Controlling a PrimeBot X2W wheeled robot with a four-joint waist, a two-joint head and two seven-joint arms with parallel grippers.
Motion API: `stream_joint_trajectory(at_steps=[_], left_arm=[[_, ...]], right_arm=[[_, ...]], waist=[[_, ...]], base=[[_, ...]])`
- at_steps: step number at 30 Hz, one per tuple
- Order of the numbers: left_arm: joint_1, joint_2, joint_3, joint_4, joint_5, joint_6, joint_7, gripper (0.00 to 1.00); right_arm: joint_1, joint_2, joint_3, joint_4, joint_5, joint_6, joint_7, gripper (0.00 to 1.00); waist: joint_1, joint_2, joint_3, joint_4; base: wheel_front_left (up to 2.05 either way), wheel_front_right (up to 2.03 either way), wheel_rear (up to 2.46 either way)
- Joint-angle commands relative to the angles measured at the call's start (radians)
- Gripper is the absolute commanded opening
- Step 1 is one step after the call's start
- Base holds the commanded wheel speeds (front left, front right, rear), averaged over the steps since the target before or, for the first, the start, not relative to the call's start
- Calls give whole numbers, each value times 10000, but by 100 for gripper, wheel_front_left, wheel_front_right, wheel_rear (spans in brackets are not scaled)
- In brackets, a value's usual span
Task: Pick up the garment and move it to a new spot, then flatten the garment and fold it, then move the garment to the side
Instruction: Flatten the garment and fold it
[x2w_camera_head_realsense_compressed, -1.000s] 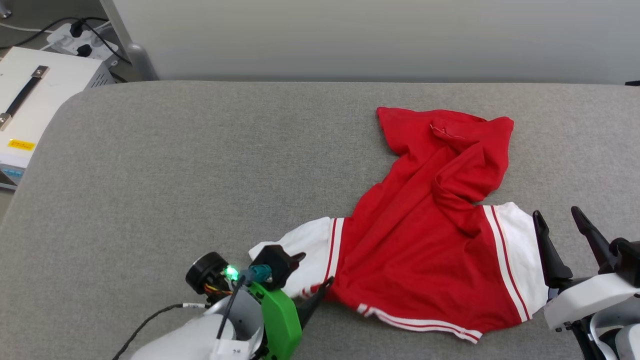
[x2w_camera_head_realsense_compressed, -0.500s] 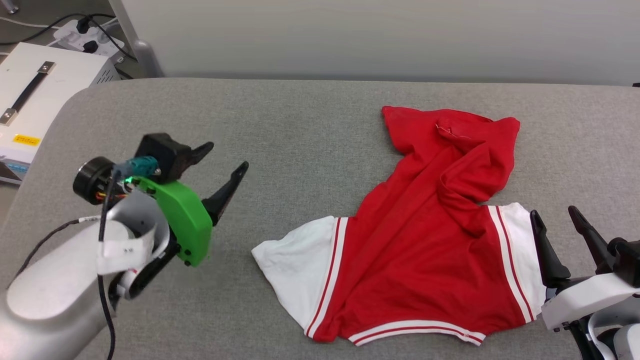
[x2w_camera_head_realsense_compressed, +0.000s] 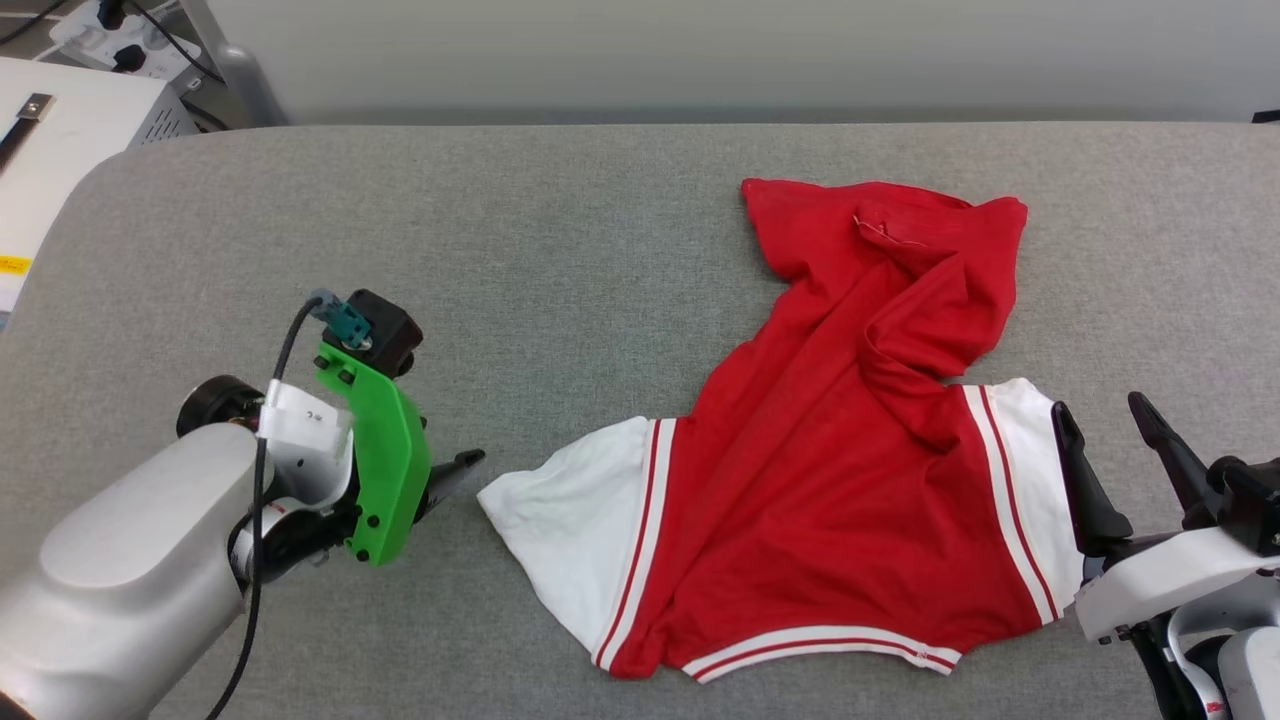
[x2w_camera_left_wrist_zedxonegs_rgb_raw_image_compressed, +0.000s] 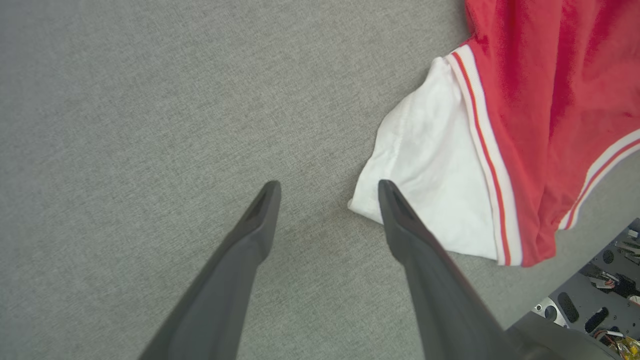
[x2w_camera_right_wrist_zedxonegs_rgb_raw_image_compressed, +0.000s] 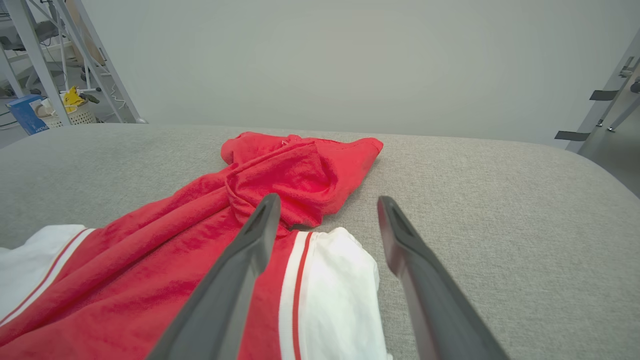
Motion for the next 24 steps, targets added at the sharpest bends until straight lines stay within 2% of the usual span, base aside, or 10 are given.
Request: stream_joint_trajectory(at_steps=[1,7,17,18,19,20,24], left_arm=[[-170,-174,-125,204,-184,-83,158,100],[-213,-738,-724,895,-215,-224,536,100],[-195,-1474,-1709,2303,335,-272,412,100],[-153,-1523,-1742,2377,307,-273,320,88],[-128,-1555,-1781,2437,315,-274,151,15],[-93,-1556,-1734,2497,303,-275,-403,0],[124,-1342,-1153,2512,-119,-276,-1670,0]], right_arm=[[-203,0,33,30,-57,-9,-68,100],[-422,-19,82,120,-57,-9,-129,100],[-727,81,317,318,-119,-9,-234,100],[-729,83,326,343,-119,-9,-245,100],[-719,83,323,375,-119,-9,-256,100],[-676,77,312,425,-118,-9,-270,100],[-511,37,191,479,-104,-9,-247,100]], waist=[[0,0,128,-101],[0,0,401,-267],[0,0,755,-492],[0,0,746,-501],[0,0,726,-501],[0,0,645,-492],[0,0,371,-411]], base=[[0,0,0],[0,0,0],[0,0,0],[0,0,0],[0,0,0],[0,0,0],[0,0,0]])
